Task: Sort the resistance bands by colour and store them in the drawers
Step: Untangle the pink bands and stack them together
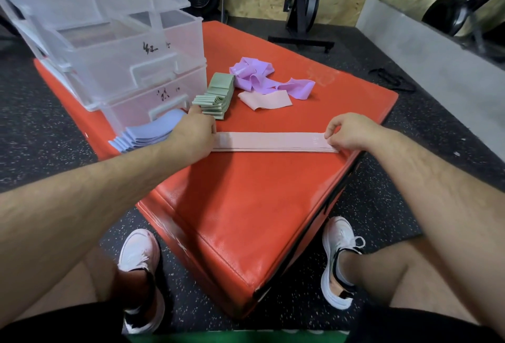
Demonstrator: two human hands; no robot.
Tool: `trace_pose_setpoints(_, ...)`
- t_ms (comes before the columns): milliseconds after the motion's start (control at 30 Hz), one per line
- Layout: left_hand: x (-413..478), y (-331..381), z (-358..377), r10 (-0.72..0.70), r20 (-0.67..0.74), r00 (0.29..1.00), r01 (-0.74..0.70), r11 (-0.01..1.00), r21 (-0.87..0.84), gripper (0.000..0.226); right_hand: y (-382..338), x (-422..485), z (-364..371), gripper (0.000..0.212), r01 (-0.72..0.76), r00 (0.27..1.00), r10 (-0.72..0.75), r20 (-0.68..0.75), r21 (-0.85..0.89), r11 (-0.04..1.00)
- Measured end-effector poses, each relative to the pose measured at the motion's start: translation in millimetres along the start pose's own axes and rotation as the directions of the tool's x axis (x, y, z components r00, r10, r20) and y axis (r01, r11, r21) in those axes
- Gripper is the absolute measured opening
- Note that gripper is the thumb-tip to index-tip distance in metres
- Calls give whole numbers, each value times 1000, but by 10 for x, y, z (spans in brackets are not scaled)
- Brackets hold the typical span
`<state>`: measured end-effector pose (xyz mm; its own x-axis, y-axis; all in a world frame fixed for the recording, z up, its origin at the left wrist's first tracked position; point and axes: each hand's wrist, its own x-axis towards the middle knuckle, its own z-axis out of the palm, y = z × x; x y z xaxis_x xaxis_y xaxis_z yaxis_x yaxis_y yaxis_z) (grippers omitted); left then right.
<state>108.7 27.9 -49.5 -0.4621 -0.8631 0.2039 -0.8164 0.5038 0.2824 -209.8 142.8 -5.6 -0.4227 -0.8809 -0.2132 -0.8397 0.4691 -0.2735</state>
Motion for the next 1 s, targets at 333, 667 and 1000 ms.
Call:
trace_pose_setpoints(333,361,364,11,127,-25,992,-128,991,-31,14,-880,327,202,19,364,925,-353,-143,60,929)
trace_pose_setpoints(667,728,524,40,142,-92,986,-124,976,179,30,-1226,934,609,23,340,937,-345,-64,-69,938)
trace_pose_setpoints(1000,883,544,-170,38,-39,999,-47,966,-255,41,-1039,689,50,19,430,880,-230,-415,493,757)
